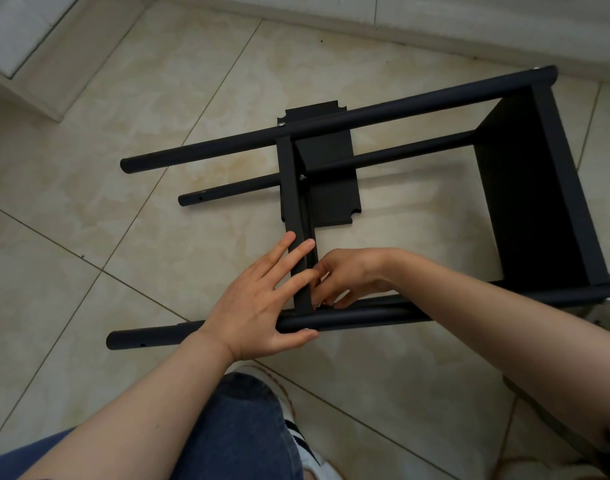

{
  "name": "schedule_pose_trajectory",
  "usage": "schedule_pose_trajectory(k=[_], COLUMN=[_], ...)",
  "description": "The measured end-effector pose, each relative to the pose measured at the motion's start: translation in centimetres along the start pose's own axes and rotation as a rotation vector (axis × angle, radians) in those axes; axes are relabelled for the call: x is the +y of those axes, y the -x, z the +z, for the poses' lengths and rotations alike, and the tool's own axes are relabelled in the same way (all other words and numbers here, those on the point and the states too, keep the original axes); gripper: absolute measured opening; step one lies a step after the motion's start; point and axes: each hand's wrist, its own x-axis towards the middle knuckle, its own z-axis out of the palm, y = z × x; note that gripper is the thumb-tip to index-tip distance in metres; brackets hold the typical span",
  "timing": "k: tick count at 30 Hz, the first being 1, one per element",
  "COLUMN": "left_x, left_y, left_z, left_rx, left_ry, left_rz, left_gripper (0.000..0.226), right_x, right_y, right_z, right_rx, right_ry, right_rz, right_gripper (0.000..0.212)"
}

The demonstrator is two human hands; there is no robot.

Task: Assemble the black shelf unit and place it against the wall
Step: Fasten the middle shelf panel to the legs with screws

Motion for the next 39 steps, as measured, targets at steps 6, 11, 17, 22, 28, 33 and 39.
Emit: schedule_pose_trajectory(k=[6,11,17,22,28,33,39], left_x=[0.0,0.0,0.0,0.0,-0.1,0.0,0.0], left_y=[-0.1,-0.2,-0.2,-0.1,-0.1,-0.1,-0.2], left_z=[0.0,-0.1,0.0,0.0,-0.1,0.0,-0.1], left_rx=[0.000,-0.001,0.016,0.010,0.002,0.011,0.008], left_ry=[0.013,-0.001,0.008,0.015,0.015,0.021,0.018], left_rz=[0.002,0.002,0.013,0.015,0.011,0.019,0.017], left_gripper=[0.074,0.075,0.073,0.074,0.075,0.073,0.074], right_x=[0.5,0.7,0.6,0.6,0.9,0.9,0.9], right_y=[-0.5,-0.6,-0.8,-0.9,-1.1,-1.2,-1.2], right_z=[-0.4,-0.8,-0.5,-0.6,-0.9,-0.8,-0.9], right_rx=[-0.109,-0.120,-0.100,-0.107,-0.121,-0.136,-0.138], right_ry=[-0.052,-0.076,-0.057,-0.048,-0.053,-0.081,-0.098], right_rz=[0.044,0.062,0.088,0.088,0.089,0.057,0.074], right_gripper=[0.010,0.009,0.012,0.009,0.011,0.011,0.010])
